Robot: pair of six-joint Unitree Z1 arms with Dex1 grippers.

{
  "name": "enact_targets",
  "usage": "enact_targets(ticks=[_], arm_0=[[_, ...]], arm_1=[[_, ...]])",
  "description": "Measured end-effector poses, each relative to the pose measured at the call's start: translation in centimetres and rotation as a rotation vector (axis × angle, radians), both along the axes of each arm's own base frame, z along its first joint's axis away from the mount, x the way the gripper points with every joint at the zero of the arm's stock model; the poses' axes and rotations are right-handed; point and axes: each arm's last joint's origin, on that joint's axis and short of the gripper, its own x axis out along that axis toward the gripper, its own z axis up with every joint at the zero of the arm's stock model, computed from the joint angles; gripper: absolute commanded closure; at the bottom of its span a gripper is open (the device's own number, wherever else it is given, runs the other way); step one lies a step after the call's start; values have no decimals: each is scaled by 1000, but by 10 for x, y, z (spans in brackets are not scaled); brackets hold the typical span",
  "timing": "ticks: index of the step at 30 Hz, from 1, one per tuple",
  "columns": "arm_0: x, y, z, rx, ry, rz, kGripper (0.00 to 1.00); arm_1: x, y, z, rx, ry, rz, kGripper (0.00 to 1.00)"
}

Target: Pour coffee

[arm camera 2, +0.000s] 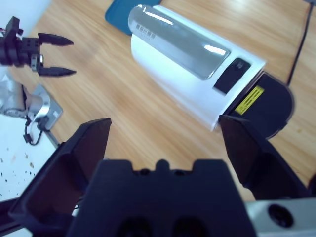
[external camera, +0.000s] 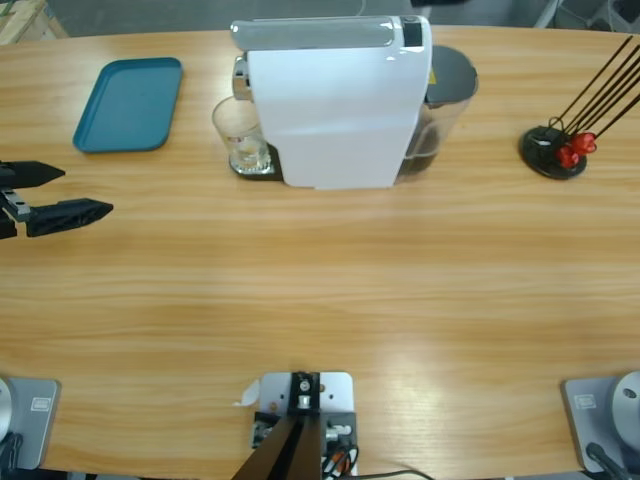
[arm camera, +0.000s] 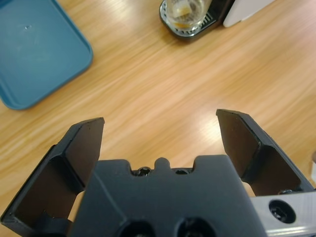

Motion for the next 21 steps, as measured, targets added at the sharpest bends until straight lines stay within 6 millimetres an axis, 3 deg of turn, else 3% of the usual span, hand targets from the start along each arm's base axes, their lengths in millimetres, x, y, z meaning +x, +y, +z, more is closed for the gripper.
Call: enact_targets(ticks=[4, 12, 18, 21], arm_0=[[-3, 1, 9, 5, 35, 8, 7], [-15, 2, 23, -81, 79, -29, 4], [-30, 10, 28, -95, 77, -28, 4], [-33, 11, 31, -109, 75, -29, 4]], arm_1=[[-21, -15, -19, -17, 6, -1, 0], [-55, -35, -35, -13, -87, 11, 0], [-60, -36, -64, -37, -72, 33, 0], [-59, -35, -67, -28, -85, 38, 0]])
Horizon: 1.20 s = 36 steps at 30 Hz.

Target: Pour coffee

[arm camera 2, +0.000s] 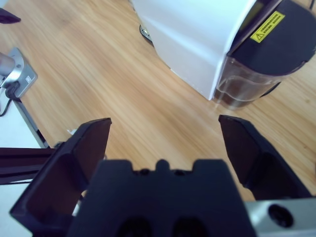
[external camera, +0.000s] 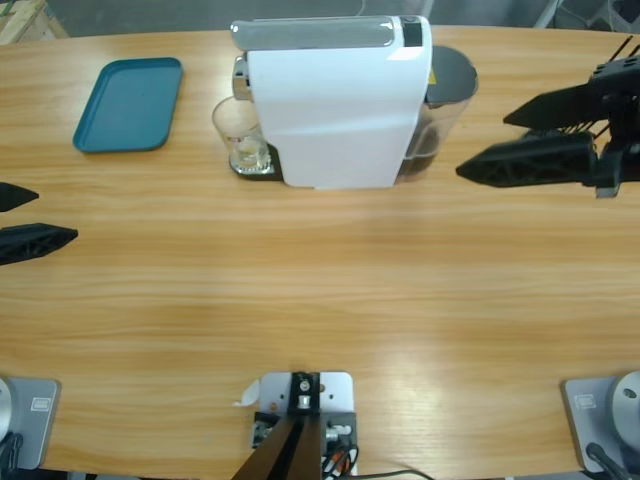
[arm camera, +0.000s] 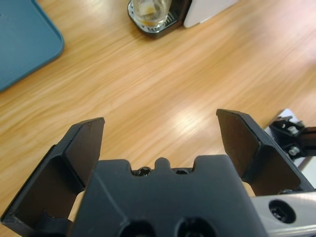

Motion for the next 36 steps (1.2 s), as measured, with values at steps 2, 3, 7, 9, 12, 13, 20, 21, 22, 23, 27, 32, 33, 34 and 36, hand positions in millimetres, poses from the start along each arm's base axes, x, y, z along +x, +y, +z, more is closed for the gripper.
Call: enact_targets(ticks=[2, 3, 7, 9, 12, 13, 20, 21, 22, 23, 27, 32, 33, 34, 36], arm_0=[[0, 0, 1, -3, 1, 2, 4], [0, 0, 1, -4, 0, 3, 4], [0, 0, 3, -6, -1, 4, 4], [-1, 0, 4, -9, 6, 10, 4], [-7, 4, 6, -20, -8, 13, 4], [-8, 4, 7, -24, -14, 14, 7], [-9, 4, 7, -26, -17, 13, 4], [-9, 4, 8, -28, -16, 10, 4], [-9, 4, 8, -30, -15, 8, 4], [-9, 4, 8, -35, -12, 5, 4], [-10, 3, 8, -50, -3, -8, 4], [-10, 3, 8, -50, -4, -9, 4], [-10, 3, 8, -50, -4, -9, 4], [-10, 3, 8, -50, -4, -9, 4], [-10, 3, 8, -51, -5, -9, 9]], arm_1=[[1, 1, 1, 8, -12, 1, 0], [0, 1, 0, 10, -13, 1, 0], [-2, -1, -6, 1, -1, 3, 0], [-4, -1, -12, -7, 10, 5, 0], [-5, -1, -16, -4, 5, 11, 0], [-5, 0, -16, 0, 0, 15, 0], [-5, 1, -17, 0, -12, 14, 0], [-5, 1, -17, -2, -13, 12, 0], [-5, 1, -17, -3, -13, 11, 0], [-5, 1, -17, -3, -13, 11, 0], [-6, 1, -17, -1, -16, 14, 0], [-6, 2, -17, 3, -19, 14, 0], [-5, 2, -17, 6, -22, 12, 0], [-5, 2, -16, 10, -25, 10, 0], [-4, 3, -16, 16, -29, 8, 0]])
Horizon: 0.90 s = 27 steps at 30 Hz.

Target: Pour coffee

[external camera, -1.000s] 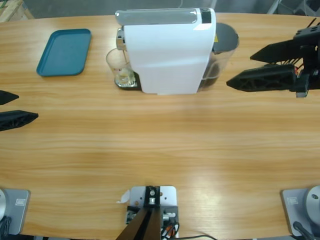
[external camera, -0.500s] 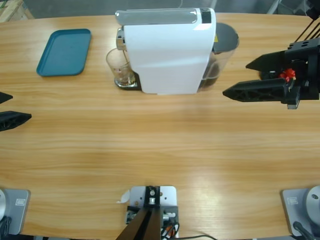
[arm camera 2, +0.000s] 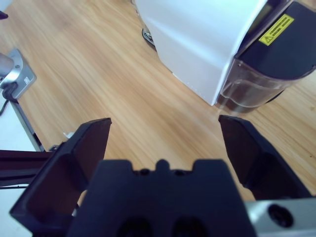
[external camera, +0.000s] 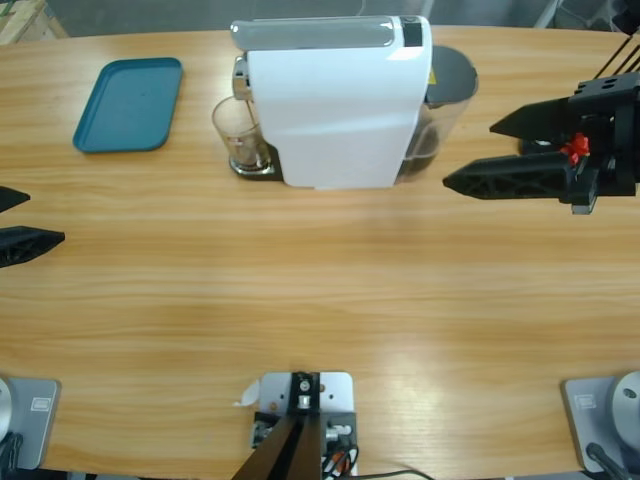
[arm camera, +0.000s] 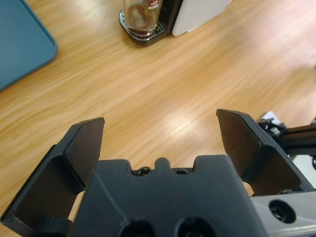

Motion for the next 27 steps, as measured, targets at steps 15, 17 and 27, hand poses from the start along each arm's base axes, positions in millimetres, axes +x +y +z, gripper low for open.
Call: enact_targets(ticks=[15, 17, 27], arm_0=[[-5, 2, 1, -20, -33, -4, 0], [-5, 2, 1, -21, -35, -5, 0], [-7, 3, 2, -26, -44, -5, 0]], arm_1=[[-11, -10, 4, 11, -41, -21, 0], [-12, -11, 3, 12, -43, -21, 0], [-14, -12, 3, 14, -46, -21, 0]])
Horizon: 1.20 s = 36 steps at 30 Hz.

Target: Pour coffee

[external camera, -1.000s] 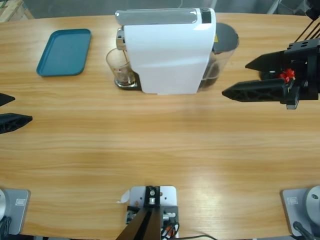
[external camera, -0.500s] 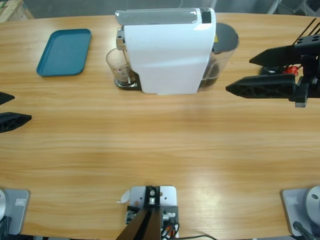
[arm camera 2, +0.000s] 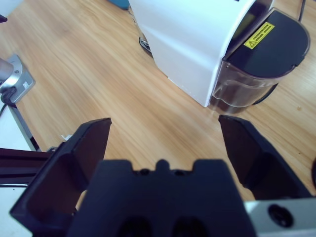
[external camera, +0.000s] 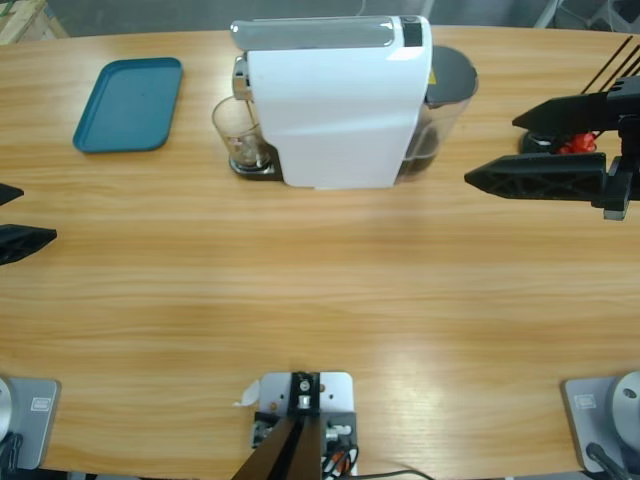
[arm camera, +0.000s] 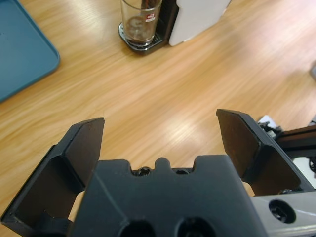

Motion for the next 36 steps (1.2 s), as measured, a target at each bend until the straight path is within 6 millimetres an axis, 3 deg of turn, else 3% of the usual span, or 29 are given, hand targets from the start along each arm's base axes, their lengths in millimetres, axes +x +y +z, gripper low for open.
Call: enact_targets(ticks=[36], arm_0=[[-5, 3, -2, -8, -15, 0, 0]], arm_1=[[-4, 1, -3, -11, 2, 16, 0]])
